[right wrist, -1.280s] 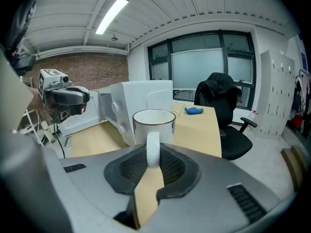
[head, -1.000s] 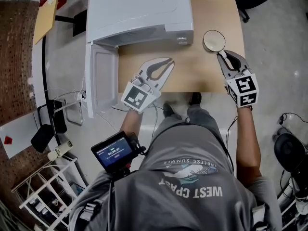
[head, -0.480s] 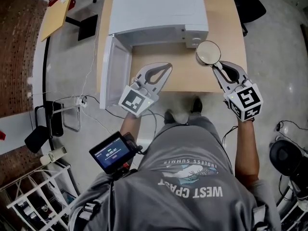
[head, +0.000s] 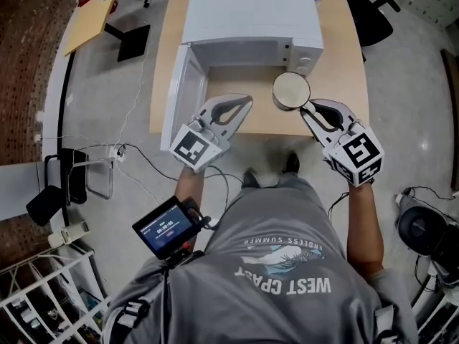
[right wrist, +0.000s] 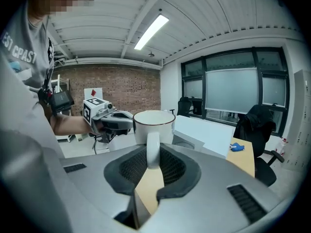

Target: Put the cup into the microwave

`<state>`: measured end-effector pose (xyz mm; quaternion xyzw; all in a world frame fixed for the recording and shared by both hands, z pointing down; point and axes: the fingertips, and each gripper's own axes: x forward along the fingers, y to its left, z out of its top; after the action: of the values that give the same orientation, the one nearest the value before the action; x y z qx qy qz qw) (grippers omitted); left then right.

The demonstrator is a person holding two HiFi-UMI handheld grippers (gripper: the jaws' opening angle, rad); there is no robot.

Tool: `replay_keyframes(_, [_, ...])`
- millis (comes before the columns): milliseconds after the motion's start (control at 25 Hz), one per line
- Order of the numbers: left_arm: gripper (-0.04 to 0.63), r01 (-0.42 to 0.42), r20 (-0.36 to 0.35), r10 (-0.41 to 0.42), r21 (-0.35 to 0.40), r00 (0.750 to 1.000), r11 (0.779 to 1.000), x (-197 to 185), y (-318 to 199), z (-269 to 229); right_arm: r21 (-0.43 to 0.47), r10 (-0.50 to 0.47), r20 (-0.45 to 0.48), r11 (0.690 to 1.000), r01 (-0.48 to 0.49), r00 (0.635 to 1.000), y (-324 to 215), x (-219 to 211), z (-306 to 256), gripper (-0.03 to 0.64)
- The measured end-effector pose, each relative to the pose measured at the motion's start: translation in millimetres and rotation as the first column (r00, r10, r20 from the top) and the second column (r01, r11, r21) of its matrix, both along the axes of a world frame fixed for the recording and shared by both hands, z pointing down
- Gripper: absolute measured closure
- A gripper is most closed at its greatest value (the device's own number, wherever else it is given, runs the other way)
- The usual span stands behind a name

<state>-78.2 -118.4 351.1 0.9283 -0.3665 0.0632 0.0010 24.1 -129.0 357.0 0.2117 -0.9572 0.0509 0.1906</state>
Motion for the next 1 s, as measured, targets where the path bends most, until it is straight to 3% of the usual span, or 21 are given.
replay_keyframes(280, [0.574, -0.005, -0.043, 0.006, 0.017, 0.999, 1.0, -39, 36, -20, 0.014, -0.034, -0.029, 0.999, 0.035, 0.999, 40, -50, -22, 0.549])
replay_keyframes(560, [0.574, -0.028, -0.051, 0.03, 0.037, 0.998, 0.999, -64, 48, -8, 0.017, -0.026, -0.056, 0.999, 0.027, 0.998, 50, -82, -14, 0.549])
replay_keyframes(1000, [0.574, -0.043, -0.032, 0.044, 0.019, 0.999, 0.999, -59, 36, 15, -0.021, 0.01, -0.07, 1.0, -0.012, 0.997, 38, -88, 3, 0.549])
